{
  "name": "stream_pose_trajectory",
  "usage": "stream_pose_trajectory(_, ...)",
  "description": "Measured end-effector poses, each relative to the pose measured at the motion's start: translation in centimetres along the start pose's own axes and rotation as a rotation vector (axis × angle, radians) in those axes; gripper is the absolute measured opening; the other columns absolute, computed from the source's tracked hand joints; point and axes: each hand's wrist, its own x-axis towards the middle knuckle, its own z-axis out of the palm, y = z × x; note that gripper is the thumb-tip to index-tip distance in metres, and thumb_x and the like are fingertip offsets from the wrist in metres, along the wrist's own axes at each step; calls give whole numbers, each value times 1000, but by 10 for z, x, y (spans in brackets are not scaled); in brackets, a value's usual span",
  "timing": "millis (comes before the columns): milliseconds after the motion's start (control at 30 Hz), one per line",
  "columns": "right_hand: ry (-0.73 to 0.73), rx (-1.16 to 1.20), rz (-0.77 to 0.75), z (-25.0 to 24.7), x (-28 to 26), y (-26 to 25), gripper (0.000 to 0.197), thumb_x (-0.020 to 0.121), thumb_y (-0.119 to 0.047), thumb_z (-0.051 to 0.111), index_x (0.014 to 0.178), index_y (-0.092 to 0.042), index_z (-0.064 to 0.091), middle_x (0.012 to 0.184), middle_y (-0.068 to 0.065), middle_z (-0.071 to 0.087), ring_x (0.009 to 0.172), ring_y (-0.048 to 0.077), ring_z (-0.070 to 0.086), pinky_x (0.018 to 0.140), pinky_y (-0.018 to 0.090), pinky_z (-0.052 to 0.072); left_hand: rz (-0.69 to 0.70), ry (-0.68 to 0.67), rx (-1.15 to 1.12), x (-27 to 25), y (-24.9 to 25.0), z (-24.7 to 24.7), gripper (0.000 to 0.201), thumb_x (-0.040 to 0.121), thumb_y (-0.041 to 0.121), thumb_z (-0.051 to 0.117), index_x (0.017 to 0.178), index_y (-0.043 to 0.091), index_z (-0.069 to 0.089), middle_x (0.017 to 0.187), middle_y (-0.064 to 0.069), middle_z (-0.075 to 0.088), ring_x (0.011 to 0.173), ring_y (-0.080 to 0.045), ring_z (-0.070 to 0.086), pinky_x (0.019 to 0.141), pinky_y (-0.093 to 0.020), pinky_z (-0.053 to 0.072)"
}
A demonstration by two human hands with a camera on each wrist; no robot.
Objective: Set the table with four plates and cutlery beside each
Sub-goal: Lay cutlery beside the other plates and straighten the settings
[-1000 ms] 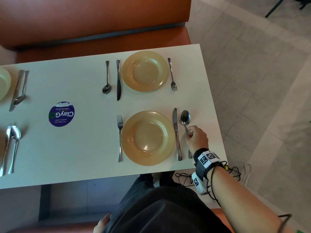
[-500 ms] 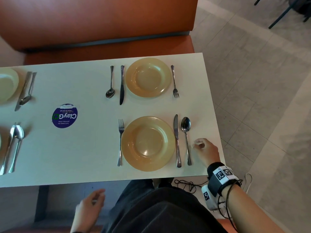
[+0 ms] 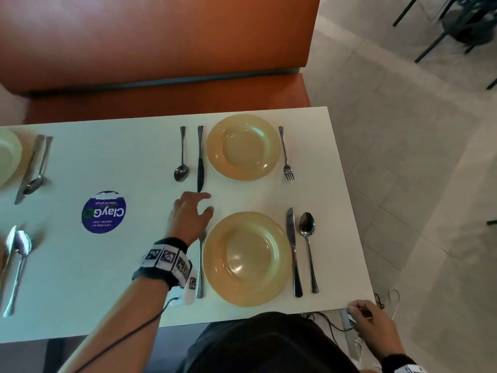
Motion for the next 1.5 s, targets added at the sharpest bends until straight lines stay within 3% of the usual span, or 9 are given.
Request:
stream_pose_trajectory(133,69,48,161,3,-18,19,4,88,-13,69,88,-16,71,73,13,71,62,31,67,62,40,57,96,-2,92,36,25,16,44,90,33,62,133,26,55,144,0,44,132,-26,35,105,-43,38)
stream_pose_trajectory(233,120,65,237,0,-26,27,4,86,-12,71,90,-12,73,73,12,72,62,30,68,66,40,57,158,-27,216,58,35,29,52,90,42,61,138,28,49,151,0,35,139,-30,26,110,-48,34)
stream_pose_trajectory(400,143,80,230,-16,-21,14,6,88,-11,69,93,-12,73,75,11,72,64,28,68,69,44,58,183,-96,354,77,48,46,59,92,53,53,146,34,37,159,3,21,148,-32,6,120,-48,15)
stream_pose_trajectory(567,80,18,-21,-46,8,-55,10,93,-25,62,96,-31,69,88,-4,72,81,16,68,83,46,56,135,-96,384,84,50,59,56,94,54,46,146,37,35,160,3,21,149,-33,4,121,-48,12)
stream_pose_trajectory(700,17,-16,-256,-63,53,-131,11,94,-24,60,102,-26,68,96,-13,68,87,-1,62,76,20,46,133,-61,381,86,52,65,48,95,50,48,141,35,46,157,2,30,147,-35,11,118,-51,19)
stream_pose_trajectory(800,-3,-58,-421,-60,91,-179,11,92,-20,63,101,-25,68,89,-13,66,76,-5,60,66,6,41,138,-29,367,86,53,68,43,95,45,51,136,32,53,153,1,37,144,-36,17,116,-52,25)
stream_pose_trajectory(1000,-94,-90,-567,-30,146,-256,17,91,-25,63,107,-22,67,82,-14,59,75,11,60,76,28,49,114,-2,348,87,56,71,42,94,41,55,134,30,55,150,0,40,143,-37,20,112,-54,32)
stream_pose_trajectory(1300,-145,-255,-501,11,195,-299,31,92,-31,57,122,-22,59,111,-1,62,101,19,58,82,28,41,107,18,346,89,56,72,41,91,41,60,129,27,59,147,-3,43,140,-39,25,105,-57,40)
stream_pose_trajectory(1500,-140,-329,-432,29,214,-314,31,92,-24,55,123,-21,59,124,5,60,111,29,58,93,36,46,20,-25,339,88,59,69,42,93,43,56,134,33,52,156,2,29,146,-44,8,109,-57,32)
